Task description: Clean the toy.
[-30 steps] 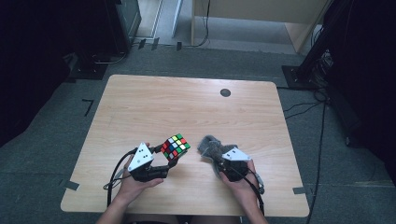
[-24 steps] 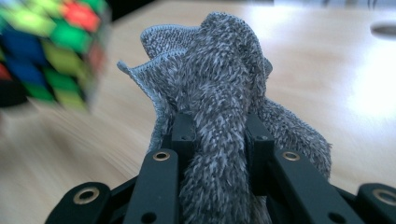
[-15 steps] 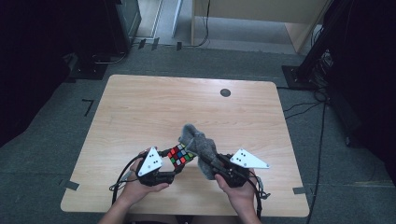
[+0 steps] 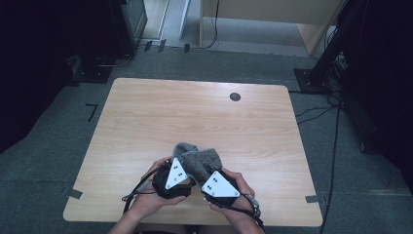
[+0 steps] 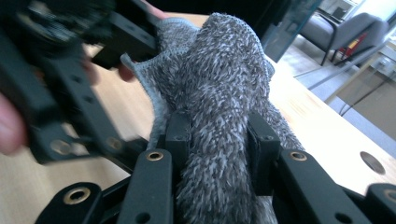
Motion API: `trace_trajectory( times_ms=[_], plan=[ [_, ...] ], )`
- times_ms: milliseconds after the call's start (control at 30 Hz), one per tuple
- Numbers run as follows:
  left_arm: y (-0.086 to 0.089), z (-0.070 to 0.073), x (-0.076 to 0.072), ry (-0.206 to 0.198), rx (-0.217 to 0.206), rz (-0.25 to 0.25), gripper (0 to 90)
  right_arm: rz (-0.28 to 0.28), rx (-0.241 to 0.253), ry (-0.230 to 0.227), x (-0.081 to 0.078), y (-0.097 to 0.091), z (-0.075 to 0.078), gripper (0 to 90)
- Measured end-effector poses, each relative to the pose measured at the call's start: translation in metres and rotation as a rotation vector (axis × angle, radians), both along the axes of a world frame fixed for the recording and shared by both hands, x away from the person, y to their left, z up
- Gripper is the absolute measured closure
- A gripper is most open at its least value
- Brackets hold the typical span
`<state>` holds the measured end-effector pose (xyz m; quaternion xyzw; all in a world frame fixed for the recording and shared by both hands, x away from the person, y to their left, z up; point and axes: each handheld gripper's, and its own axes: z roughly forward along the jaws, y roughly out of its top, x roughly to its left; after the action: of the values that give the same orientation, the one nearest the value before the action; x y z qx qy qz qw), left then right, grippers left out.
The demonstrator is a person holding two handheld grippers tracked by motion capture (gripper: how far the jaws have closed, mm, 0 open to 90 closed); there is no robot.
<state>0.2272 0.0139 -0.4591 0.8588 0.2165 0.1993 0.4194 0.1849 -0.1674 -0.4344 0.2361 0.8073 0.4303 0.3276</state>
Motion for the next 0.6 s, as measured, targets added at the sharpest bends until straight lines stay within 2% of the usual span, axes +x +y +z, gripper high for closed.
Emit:
trace_trajectory(
  times_ms=[33,133,200,333,400,467,500,533,600],
  plan=[
    [0.0,-0.002,0.001,0.001,0.001,0.003,33.6,0.002,-0.009,0.008,-0.001,0.003,-0.001,68.4],
    [0.004,-0.001,0.001,-0.01,0.002,0.006,33.7,0.006,0.017,0.056,0.005,0.0,-0.005,68.4],
    [0.006,0.001,0.001,-0.015,-0.021,0.009,33.7,-0.027,0.054,0.067,0.009,-0.009,-0.005,68.4],
    [0.01,0.004,0.003,-0.013,-0.056,0.012,33.8,-0.104,0.079,0.073,0.016,-0.025,-0.001,68.3],
    [0.012,0.005,0.004,-0.009,-0.066,0.011,33.8,-0.086,0.118,0.074,0.015,-0.027,0.001,68.2],
    [0.013,0.005,0.003,-0.014,-0.074,0.008,33.8,-0.01,0.189,0.073,0.011,-0.024,0.005,68.0],
    [0.014,0.006,0.003,-0.018,-0.08,0.002,33.8,0.035,0.204,0.076,0.008,-0.022,0.006,67.7],
    [0.015,0.007,0.003,-0.018,-0.089,-0.005,33.8,0.06,0.196,0.075,0.007,-0.018,0.007,67.6],
    [0.016,0.008,0.003,-0.012,-0.109,-0.01,33.8,0.046,0.161,0.066,0.007,-0.016,0.008,67.5]
  ],
)
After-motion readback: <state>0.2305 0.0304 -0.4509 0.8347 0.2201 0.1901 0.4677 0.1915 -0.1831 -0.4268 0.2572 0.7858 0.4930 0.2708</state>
